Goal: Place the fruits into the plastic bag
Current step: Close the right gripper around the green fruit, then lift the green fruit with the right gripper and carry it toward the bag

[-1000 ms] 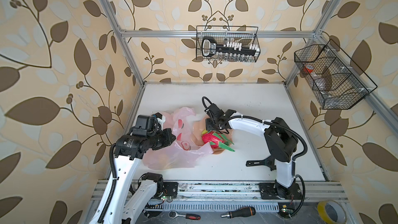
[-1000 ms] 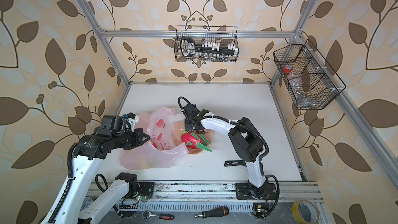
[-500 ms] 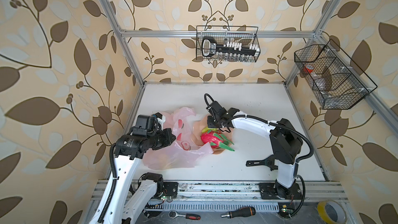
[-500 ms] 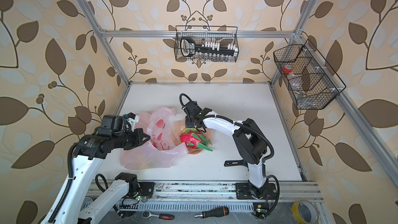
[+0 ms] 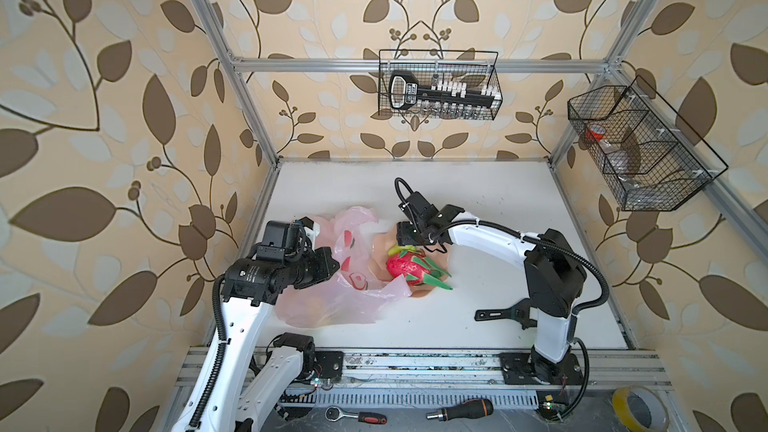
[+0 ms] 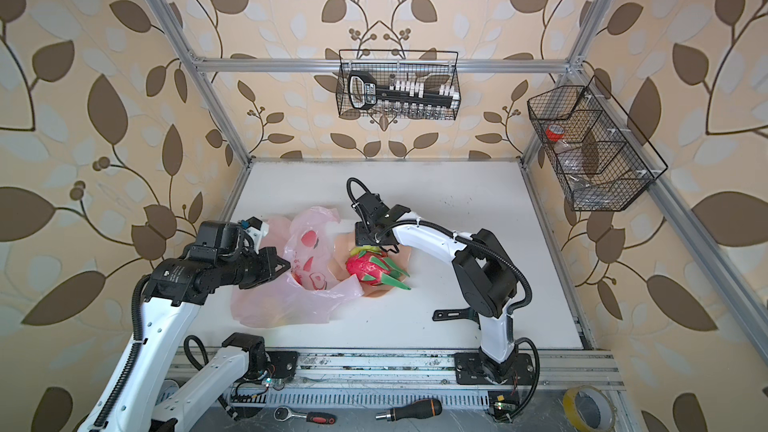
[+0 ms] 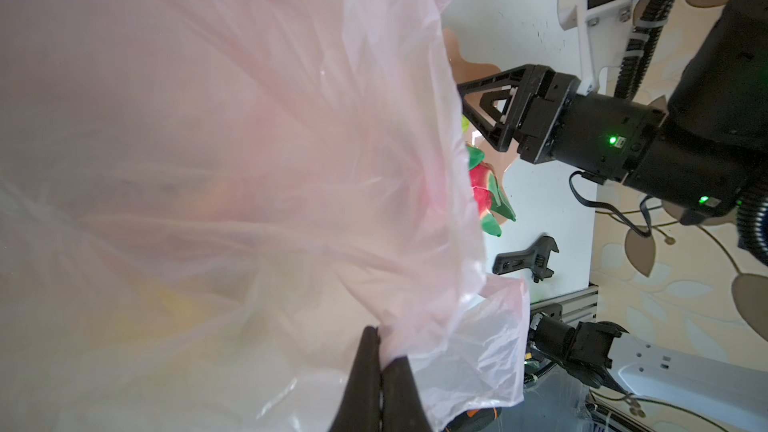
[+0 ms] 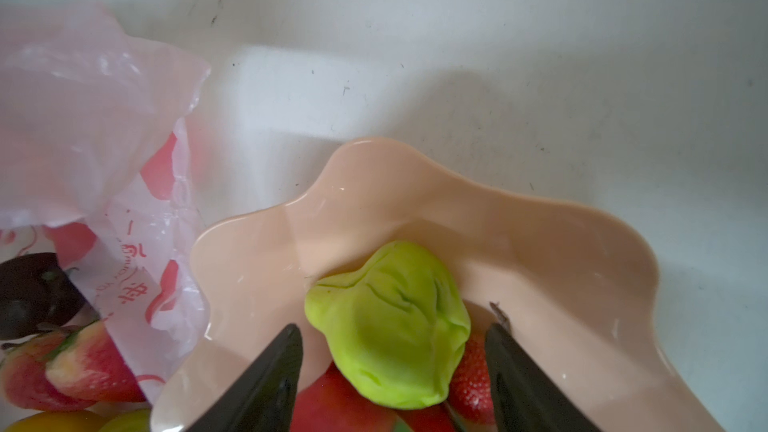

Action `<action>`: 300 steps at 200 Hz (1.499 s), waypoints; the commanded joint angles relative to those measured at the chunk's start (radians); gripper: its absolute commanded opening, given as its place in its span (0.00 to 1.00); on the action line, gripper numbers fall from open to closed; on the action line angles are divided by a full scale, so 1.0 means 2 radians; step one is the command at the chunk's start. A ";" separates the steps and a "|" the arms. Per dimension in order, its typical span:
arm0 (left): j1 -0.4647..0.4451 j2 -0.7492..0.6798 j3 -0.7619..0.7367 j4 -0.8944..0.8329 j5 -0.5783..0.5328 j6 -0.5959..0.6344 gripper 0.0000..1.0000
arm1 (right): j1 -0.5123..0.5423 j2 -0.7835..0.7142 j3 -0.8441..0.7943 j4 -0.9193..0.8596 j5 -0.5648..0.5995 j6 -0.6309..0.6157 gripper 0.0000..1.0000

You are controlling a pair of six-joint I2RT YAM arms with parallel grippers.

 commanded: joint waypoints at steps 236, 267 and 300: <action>-0.003 -0.048 0.011 -0.101 -0.068 0.015 0.00 | 0.020 0.038 0.041 -0.041 -0.006 -0.048 0.90; -0.003 -0.054 0.006 -0.107 -0.082 0.012 0.00 | 0.019 0.026 0.033 -0.036 -0.016 -0.051 0.90; -0.003 -0.057 0.004 -0.107 -0.089 0.009 0.00 | 0.018 0.035 0.038 -0.056 -0.012 -0.054 0.90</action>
